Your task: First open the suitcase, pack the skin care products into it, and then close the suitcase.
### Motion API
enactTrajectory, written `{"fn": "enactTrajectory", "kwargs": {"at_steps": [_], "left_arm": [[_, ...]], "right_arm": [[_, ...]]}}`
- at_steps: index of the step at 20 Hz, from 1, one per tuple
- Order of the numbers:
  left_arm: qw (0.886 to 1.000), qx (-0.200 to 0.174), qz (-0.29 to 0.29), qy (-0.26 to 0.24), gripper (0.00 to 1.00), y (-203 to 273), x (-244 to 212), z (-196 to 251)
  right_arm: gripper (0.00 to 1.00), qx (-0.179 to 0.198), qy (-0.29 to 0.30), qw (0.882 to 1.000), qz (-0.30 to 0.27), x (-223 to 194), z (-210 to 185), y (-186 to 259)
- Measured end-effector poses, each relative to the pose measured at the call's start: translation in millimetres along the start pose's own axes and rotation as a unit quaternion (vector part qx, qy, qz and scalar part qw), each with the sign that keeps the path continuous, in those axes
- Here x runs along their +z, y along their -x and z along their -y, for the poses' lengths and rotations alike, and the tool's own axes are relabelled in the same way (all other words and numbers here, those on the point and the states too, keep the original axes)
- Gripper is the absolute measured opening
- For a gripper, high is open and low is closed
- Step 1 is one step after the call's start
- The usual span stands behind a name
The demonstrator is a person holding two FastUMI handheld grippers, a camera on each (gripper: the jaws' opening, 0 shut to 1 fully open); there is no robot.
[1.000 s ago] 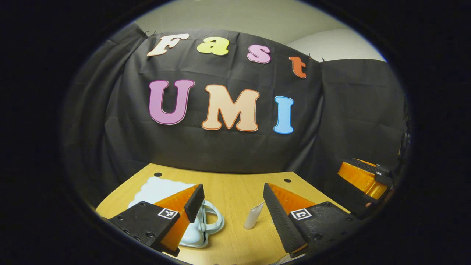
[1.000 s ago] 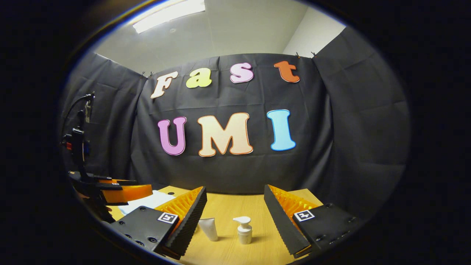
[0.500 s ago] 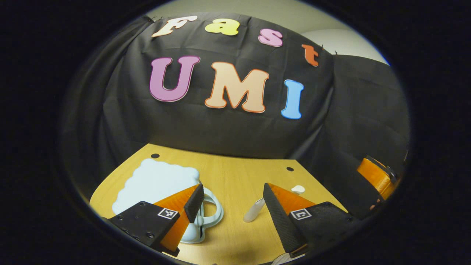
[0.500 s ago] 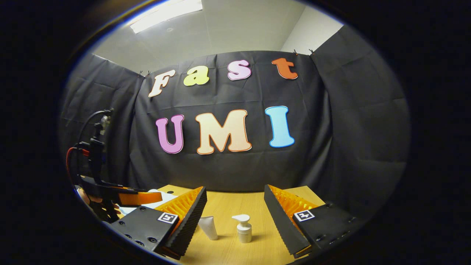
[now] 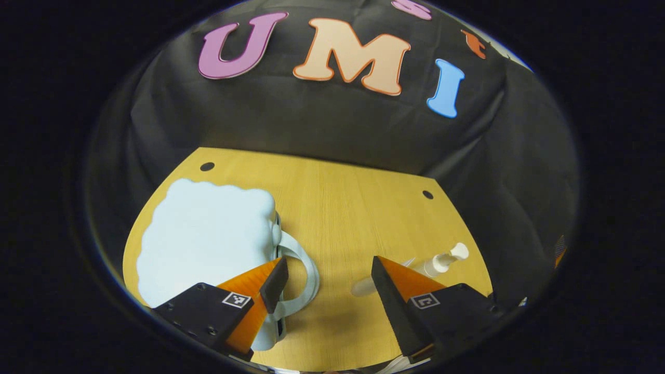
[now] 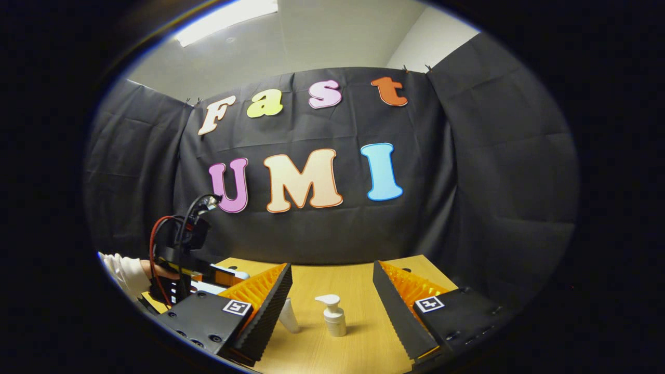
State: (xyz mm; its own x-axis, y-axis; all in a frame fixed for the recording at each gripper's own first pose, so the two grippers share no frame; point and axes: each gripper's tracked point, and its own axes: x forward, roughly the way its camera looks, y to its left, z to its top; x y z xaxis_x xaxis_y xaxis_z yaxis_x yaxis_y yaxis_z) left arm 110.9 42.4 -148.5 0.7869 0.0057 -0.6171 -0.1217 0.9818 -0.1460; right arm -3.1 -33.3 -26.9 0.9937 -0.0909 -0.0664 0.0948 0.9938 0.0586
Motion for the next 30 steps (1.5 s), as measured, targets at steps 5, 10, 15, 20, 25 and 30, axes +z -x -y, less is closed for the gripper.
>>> {"fn": "enactTrajectory", "kwargs": {"at_steps": [5, 10, 15, 20, 25, 30], "left_arm": [[0.997, 0.015, -0.071, 0.013, 0.95, -38, -11, -7], [0.986, 0.038, -0.157, 0.045, 0.96, -65, -35, -16], [0.975, 0.052, -0.212, 0.052, 0.9, -83, -55, -18], [0.965, 0.071, -0.248, 0.046, 0.79, -94, -66, -23], [0.959, 0.076, -0.265, 0.067, 0.53, -97, -75, -29], [0.955, 0.077, -0.277, 0.079, 0.19, -99, -80, -36]], "right_arm": [[0.98, -0.01, -0.004, 1.0, -0.011, -7, 11, 4], [0.98, -0.008, -0.002, 1.0, -0.017, -13, 17, 2], [0.98, -0.008, -0.008, 1.0, -0.026, -18, 23, 0], [0.98, -0.021, -0.012, 0.999, -0.022, -18, 36, -1], [0.98, -0.036, -0.019, 0.999, -0.025, -18, 50, 0], [0.98, -0.035, -0.015, 0.999, -0.029, -20, 50, -1]]}}
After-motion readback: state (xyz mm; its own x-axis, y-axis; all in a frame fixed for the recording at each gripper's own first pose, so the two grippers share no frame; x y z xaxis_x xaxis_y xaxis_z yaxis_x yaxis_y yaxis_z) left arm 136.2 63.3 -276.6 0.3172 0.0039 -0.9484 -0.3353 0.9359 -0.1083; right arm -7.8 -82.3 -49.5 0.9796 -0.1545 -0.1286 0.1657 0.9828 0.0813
